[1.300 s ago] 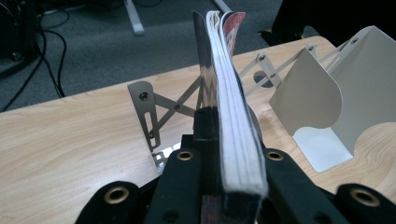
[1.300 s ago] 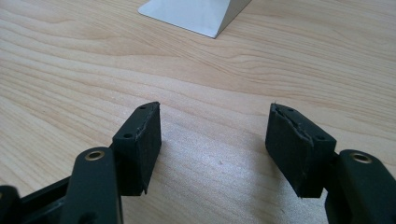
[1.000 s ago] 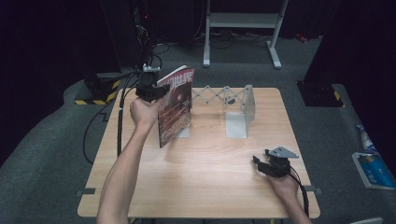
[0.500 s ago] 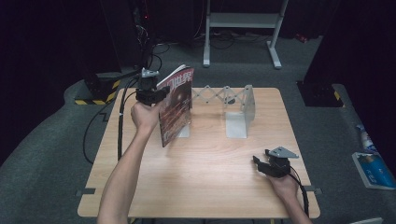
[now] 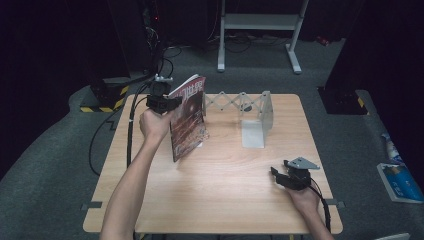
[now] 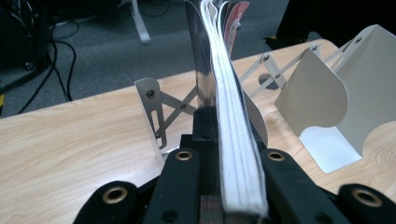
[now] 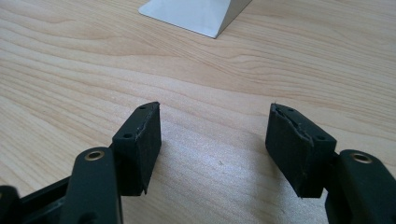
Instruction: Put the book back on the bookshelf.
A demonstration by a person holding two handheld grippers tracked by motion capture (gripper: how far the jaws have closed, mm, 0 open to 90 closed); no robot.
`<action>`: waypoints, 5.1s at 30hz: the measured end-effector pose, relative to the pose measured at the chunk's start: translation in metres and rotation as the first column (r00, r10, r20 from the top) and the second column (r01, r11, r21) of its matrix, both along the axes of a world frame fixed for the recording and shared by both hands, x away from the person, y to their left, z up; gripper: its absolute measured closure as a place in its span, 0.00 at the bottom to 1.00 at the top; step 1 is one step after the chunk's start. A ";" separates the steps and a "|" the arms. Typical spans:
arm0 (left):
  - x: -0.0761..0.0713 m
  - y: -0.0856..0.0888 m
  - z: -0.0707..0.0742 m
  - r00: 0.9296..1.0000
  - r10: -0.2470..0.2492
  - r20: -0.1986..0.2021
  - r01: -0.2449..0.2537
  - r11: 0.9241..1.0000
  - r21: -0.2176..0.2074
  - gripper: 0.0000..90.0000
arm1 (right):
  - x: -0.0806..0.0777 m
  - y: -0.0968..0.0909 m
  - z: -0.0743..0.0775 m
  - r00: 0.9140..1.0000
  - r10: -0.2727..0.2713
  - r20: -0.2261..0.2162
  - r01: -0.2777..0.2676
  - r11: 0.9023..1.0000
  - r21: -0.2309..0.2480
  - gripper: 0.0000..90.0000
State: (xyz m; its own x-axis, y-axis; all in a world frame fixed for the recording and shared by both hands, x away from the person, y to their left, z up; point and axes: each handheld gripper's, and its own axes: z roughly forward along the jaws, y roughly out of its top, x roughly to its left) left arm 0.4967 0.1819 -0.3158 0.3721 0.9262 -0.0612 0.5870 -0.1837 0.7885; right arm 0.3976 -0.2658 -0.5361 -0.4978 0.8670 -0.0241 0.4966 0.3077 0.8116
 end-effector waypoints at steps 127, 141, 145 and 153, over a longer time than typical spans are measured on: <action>-0.005 0.027 -0.008 0.996 0.090 -0.027 -0.091 0.995 -0.052 0.83 | 0.000 0.000 0.000 1.000 0.001 -0.002 -0.001 1.000 0.002 0.40; -0.006 0.035 -0.013 0.994 0.103 -0.032 -0.105 0.992 -0.063 0.76 | 0.000 0.000 0.000 1.000 0.002 -0.003 -0.002 1.000 0.001 0.40; -0.007 0.036 -0.013 0.994 0.108 -0.027 -0.110 0.992 -0.055 0.74 | 0.000 0.000 0.000 1.000 0.001 -0.003 -0.001 1.000 0.001 0.40; -0.008 0.037 -0.014 0.993 0.114 -0.026 -0.115 0.992 -0.045 0.72 | -0.001 0.000 0.000 1.000 0.000 -0.004 0.000 1.000 0.003 0.40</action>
